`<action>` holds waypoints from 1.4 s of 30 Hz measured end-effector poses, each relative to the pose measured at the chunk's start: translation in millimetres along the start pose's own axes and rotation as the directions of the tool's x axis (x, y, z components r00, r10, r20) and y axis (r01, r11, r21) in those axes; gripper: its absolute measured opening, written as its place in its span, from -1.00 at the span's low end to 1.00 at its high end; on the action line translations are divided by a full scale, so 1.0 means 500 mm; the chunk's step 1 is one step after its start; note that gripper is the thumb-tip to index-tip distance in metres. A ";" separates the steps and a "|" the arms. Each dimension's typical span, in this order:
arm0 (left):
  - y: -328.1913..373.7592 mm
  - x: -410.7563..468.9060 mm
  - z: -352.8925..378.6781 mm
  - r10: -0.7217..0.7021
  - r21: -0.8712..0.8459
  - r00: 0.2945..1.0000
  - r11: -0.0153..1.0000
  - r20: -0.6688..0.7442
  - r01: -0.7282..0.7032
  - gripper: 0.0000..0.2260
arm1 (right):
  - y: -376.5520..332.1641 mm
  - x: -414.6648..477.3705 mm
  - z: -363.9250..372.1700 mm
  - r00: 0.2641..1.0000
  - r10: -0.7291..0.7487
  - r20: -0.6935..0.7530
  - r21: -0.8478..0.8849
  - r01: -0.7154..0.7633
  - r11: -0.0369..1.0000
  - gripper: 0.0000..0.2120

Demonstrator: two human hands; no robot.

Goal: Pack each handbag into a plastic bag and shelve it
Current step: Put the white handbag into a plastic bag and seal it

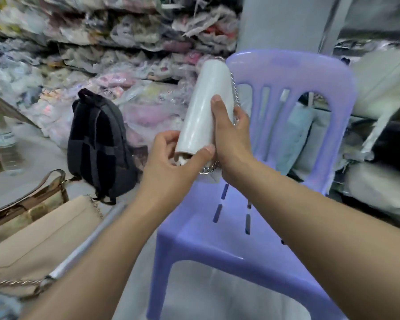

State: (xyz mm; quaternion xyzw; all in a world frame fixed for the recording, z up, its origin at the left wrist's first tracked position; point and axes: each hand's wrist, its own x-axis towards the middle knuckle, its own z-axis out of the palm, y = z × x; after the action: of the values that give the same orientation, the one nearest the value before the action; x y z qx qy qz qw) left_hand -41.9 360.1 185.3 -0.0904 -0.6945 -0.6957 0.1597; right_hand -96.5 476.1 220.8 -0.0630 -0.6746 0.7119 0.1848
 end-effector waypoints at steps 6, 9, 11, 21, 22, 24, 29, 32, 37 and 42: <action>0.020 -0.015 0.124 0.133 0.044 0.990 0.990 0.056 -0.135 -0.65 | -0.035 0.027 -0.176 0.978 0.205 -0.043 0.071 -0.201 0.977 -0.12; 0.012 -0.022 0.178 0.149 0.005 0.985 0.989 0.082 -0.149 -0.75 | -0.009 0.038 -0.248 0.973 0.223 -0.055 0.120 -0.215 0.969 -0.07; 0.001 -0.034 0.213 0.135 -0.011 0.986 0.991 0.098 -0.135 -0.75 | 0.011 0.040 -0.280 0.968 0.236 -0.080 0.138 -0.224 0.965 -0.07; -0.044 -0.074 0.290 0.145 0.021 0.934 0.987 0.327 -0.161 -0.66 | 0.073 0.033 -0.409 0.894 0.398 0.206 0.118 -0.426 0.897 -0.45; -0.050 -0.080 0.289 0.150 0.040 0.919 0.983 0.364 -0.177 -0.62 | 0.094 0.037 -0.424 0.905 0.386 0.181 0.063 -0.402 0.913 -0.55; -0.072 -0.086 0.284 0.179 0.116 0.900 0.963 0.398 -0.243 -0.53 | 0.103 0.038 -0.443 0.912 0.356 0.203 0.021 -0.368 0.930 -0.68; -0.110 -0.106 0.277 0.230 0.324 0.901 0.877 0.369 -0.356 -0.48 | 0.051 0.058 -0.405 0.852 0.344 0.394 -0.138 -0.316 0.939 -0.58; -0.118 -0.098 0.265 0.178 0.386 0.913 0.864 0.366 -0.323 -0.60 | 0.056 0.069 -0.418 0.772 0.421 0.476 -0.264 -0.332 0.906 -0.59; -0.133 -0.071 0.226 0.125 0.404 0.954 0.885 0.274 -0.232 -0.48 | 0.062 0.081 -0.424 0.723 0.465 0.510 -0.378 -0.297 0.877 -0.75; -0.151 -0.015 0.178 -0.094 0.387 0.965 0.922 0.245 -0.008 0.33 | 0.032 0.088 -0.420 0.636 0.475 0.608 -0.508 -0.148 0.849 -0.59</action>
State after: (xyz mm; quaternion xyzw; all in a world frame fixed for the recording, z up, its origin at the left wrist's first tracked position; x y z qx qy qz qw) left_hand -69.8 448.3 113.4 -0.1321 -0.8340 -0.5316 0.0667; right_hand -68.9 687.7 194.9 0.0627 -0.8039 0.5413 -0.2385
